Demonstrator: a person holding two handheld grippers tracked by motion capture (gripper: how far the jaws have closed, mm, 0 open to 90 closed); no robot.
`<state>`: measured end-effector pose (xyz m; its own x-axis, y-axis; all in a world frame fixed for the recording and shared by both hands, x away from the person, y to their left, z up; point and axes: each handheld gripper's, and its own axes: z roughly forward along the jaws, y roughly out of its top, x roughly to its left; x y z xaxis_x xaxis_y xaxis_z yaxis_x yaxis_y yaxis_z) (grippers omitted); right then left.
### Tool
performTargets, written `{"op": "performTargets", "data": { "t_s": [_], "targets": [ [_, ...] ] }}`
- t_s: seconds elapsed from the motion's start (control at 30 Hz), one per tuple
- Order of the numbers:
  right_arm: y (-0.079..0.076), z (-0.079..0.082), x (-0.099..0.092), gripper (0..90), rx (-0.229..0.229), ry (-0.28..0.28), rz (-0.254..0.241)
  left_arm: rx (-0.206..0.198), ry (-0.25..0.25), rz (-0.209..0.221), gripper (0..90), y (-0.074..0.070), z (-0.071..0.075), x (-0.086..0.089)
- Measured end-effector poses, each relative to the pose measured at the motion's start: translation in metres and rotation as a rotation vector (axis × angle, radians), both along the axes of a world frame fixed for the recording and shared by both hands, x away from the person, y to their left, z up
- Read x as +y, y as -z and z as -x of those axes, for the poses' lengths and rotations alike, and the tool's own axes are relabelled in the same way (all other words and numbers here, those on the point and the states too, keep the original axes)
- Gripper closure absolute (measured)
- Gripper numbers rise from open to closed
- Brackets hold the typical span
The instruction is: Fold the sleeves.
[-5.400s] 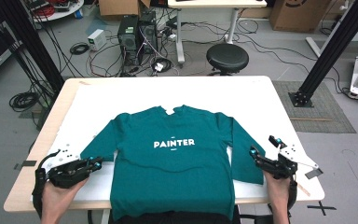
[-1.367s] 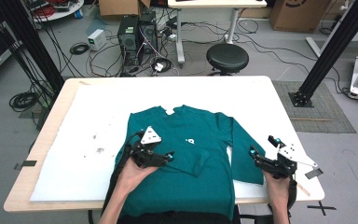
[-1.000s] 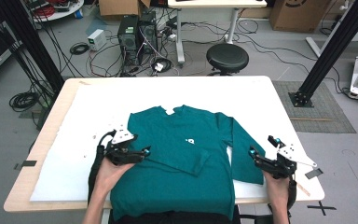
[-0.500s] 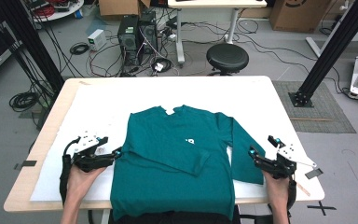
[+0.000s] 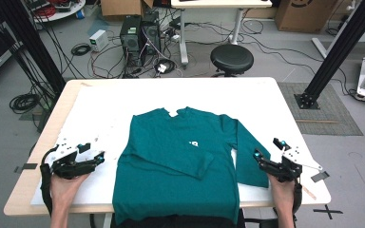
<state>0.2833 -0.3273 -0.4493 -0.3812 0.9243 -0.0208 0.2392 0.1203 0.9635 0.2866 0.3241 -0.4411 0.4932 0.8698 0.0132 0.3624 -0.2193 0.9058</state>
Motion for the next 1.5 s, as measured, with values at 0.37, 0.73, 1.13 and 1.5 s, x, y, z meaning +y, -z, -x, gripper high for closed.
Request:
{"op": "performTargets", "data": {
  "t_s": [0.37,0.73,1.13,1.5],
  "targets": [
    [0.000,-0.001,0.001,19.5,0.013,0.013,0.011,-0.029,-0.052,0.049,28.5,0.007,0.001,0.009],
    [-0.005,0.004,0.001,26.5,0.039,-0.094,0.060,-0.041,-0.086,0.096,30.0,0.007,0.003,0.014],
    [-0.012,0.035,0.004,31.7,0.169,-0.373,0.208,-0.070,-0.048,0.093,33.3,0.007,0.006,0.013],
    [-0.004,0.034,0.014,43.4,0.299,-0.584,0.284,-0.071,-0.045,0.092,33.3,0.007,0.006,0.013]
  ]
}}
